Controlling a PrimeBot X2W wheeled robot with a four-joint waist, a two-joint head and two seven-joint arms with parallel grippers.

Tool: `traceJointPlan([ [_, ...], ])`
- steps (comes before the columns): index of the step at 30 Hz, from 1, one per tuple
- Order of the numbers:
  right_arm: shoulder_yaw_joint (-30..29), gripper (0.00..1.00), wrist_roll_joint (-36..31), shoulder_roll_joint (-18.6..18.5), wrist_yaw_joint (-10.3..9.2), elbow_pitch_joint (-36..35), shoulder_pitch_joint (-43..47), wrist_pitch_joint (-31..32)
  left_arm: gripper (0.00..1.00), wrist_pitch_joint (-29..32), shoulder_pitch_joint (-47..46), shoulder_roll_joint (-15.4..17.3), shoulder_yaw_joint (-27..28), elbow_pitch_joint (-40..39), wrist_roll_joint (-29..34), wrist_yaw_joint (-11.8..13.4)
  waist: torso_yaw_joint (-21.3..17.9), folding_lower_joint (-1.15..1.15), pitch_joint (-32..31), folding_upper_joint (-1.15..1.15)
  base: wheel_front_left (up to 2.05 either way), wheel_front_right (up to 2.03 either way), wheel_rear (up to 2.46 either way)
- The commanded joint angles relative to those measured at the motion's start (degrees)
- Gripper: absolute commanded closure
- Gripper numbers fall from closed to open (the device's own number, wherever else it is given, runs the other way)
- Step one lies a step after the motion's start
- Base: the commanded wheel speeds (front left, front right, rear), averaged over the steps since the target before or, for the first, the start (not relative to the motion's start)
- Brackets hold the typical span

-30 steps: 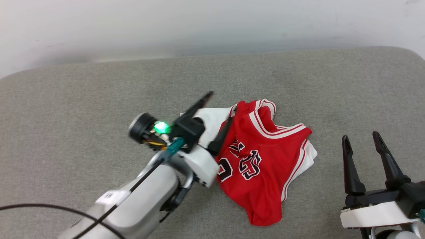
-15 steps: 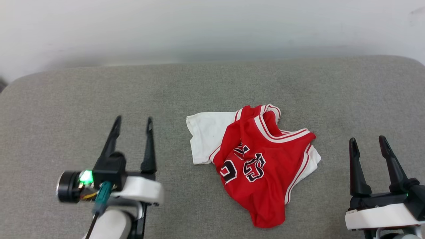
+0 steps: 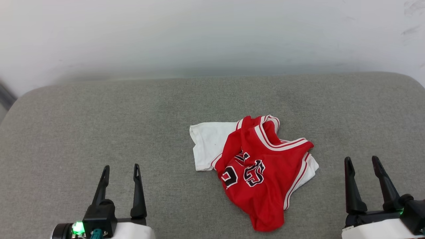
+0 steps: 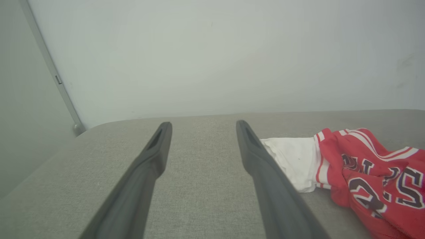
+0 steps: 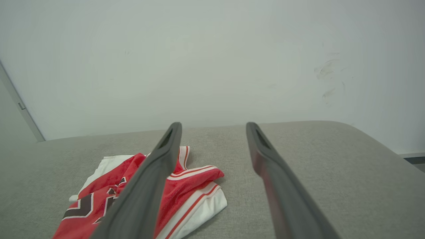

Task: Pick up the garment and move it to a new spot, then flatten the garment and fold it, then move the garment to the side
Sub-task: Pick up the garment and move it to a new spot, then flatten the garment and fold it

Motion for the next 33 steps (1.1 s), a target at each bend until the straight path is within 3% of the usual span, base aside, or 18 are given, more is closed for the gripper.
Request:
traceJointPlan([
  [1,0.11,0.00,0.55,0.03,-0.02,0.18,0.73,-0.11,0.00,-0.14,1.07,-0.66,0.36,0.10,0.59,-0.59,0.14,0.00,-0.44,0.00,0.00,0.00,0.00],
  [15,0.84,0.00,3.18,0.03,-0.02,0.98,5.00,-0.10,0.00,-0.15,5.65,-6.68,7.16,0.70,5.61,-6.75,0.74,0.00,-2.86,0.00,0.00,0.00,0.00],
  [33,1.06,0.00,3.19,0.03,-0.02,0.55,3.91,-0.10,0.00,-0.15,2.59,-7.88,11.04,3.08,8.24,-12.22,0.15,0.00,-2.64,0.00,0.00,0.00,0.00],
])
